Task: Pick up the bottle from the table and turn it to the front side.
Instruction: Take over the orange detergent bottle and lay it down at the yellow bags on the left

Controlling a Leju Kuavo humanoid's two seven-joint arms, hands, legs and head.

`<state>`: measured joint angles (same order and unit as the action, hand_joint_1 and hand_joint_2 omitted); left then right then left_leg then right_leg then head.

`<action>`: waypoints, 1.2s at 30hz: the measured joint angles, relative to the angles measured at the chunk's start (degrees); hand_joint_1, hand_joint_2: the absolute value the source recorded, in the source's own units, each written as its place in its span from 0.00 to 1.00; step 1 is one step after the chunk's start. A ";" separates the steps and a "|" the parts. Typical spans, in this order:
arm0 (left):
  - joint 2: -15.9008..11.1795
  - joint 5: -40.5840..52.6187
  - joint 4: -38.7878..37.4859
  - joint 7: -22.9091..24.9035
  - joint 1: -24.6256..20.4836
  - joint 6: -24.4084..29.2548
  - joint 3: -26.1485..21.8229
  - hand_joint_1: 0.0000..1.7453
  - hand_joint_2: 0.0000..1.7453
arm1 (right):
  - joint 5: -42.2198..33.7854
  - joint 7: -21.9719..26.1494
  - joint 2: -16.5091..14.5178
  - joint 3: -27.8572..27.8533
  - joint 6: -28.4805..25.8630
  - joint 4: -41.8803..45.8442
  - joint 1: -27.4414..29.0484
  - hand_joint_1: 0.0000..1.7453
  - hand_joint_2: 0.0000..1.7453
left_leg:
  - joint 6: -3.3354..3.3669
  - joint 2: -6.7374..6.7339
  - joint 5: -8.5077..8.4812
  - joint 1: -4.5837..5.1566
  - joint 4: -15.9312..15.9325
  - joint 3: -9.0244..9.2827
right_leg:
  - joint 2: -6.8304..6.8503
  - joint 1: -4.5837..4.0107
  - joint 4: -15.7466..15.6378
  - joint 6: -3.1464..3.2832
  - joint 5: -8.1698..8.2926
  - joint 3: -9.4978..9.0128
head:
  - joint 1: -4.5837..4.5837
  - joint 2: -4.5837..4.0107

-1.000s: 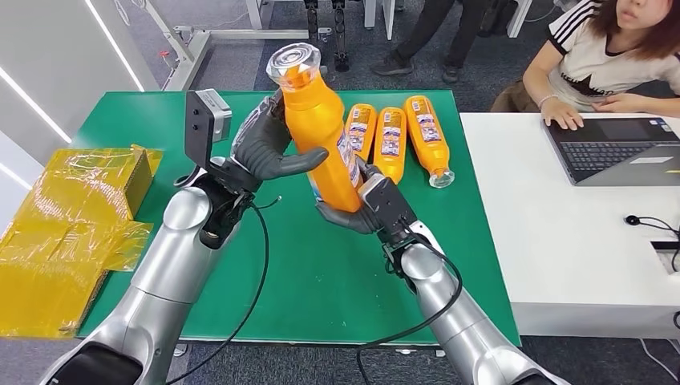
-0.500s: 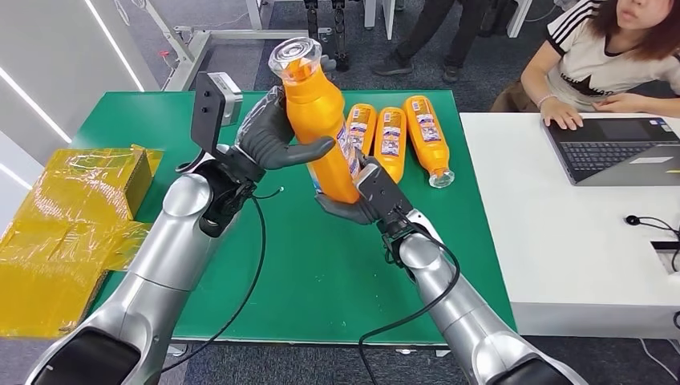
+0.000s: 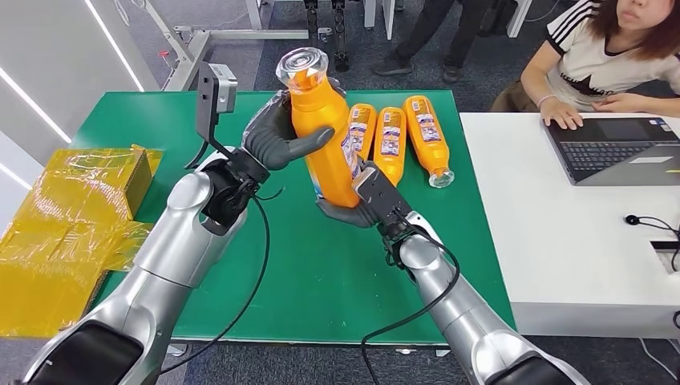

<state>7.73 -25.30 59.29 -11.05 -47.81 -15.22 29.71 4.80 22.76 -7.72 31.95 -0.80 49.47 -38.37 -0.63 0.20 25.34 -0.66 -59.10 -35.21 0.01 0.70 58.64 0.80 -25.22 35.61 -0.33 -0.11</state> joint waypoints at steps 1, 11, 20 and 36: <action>-0.01 0.02 -0.19 -0.06 -0.05 0.24 0.03 1.00 1.00 | -0.01 0.02 0.00 0.00 0.01 -0.16 0.00 0.34 1.00 | 0.00 0.00 0.00 0.00 0.00 0.00 | 0.00 0.00 0.00 0.00 0.00 0.00 | 0.00 0.00; -0.04 9.93 -0.85 -5.13 -0.60 7.87 2.16 1.00 1.00 | 0.07 -0.12 0.00 0.17 0.34 -1.06 -0.12 0.00 1.00 | 0.00 0.03 0.00 0.00 0.00 -0.04 | 0.03 0.00 0.00 0.00 0.00 0.00 | -0.02 0.00; -0.16 15.78 -1.30 -6.85 -1.20 12.34 2.76 1.00 1.00 | 0.04 -0.10 0.05 0.17 0.85 -1.15 -0.10 0.00 1.00 | 0.00 0.01 0.00 0.00 0.00 -0.03 | 0.02 0.00 0.00 0.00 0.00 0.01 | 0.00 0.00; -21.73 100.33 -20.17 -1.39 -12.70 40.17 16.52 1.00 1.00 | -1.62 3.39 12.86 -4.71 2.09 22.70 18.70 0.00 1.00 | -0.07 -0.35 0.05 -0.02 0.05 0.02 | -0.35 0.00 0.03 0.04 0.01 0.10 | 0.00 0.00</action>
<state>-14.00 75.03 39.12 -12.44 -60.51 24.95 46.23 3.19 26.16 5.15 27.25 1.29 72.17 -19.66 -0.70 -0.15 25.39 -0.68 -59.05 -35.19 -0.34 0.70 58.66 0.84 -25.22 35.71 -0.33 -0.11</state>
